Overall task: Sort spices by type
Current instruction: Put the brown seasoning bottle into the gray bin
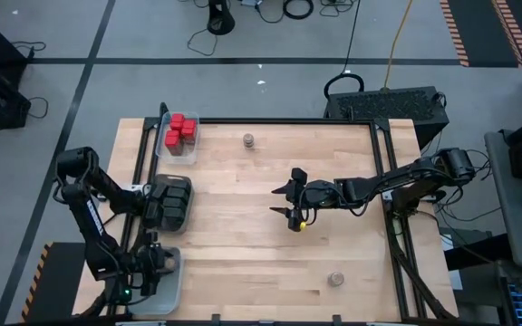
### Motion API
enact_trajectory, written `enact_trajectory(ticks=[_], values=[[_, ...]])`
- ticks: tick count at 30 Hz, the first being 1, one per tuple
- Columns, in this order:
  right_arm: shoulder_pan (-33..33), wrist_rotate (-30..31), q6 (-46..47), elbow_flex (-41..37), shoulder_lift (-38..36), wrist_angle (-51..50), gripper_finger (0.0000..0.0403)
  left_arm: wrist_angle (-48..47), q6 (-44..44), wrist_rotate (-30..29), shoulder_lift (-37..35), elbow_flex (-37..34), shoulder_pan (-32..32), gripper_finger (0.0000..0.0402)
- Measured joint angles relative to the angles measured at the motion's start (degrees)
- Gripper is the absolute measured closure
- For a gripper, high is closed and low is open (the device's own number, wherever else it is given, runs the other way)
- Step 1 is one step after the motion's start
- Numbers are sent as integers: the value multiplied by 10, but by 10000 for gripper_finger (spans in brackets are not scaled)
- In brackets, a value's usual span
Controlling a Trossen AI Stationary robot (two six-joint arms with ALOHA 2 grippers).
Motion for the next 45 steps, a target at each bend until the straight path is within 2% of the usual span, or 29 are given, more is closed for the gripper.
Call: enact_trajectory(ticks=[8,19,22,26,29,33,35,39,41,43,45], values=[[0,0,-10,0,0,3,177,-42,0,27,-10,17,0,140],[4,-12,-64,0,0,103,177,-141,63,-31,-43,92,24,140],[7,-53,-64,0,0,142,177,-140,97,-91,-57,110,35,140],[9,-127,-18,2,0,179,177,-95,178,-222,-70,114,49,140],[14,-200,19,30,0,125,177,-54,256,-286,-75,115,72,139],[41,-185,33,121,0,-86,177,20,376,-305,-80,114,126,139],[58,-156,37,183,8,-207,177,81,461,-250,-80,114,164,139],[91,-118,84,294,29,-423,177,229,615,-3,-80,102,250,139],[107,-119,132,328,34,-496,177,293,668,83,-79,90,286,139],[129,-119,192,342,34,-550,177,330,715,122,-78,87,318,139],[154,-121,263,343,34,-597,177,357,762,127,-78,87,345,139]])
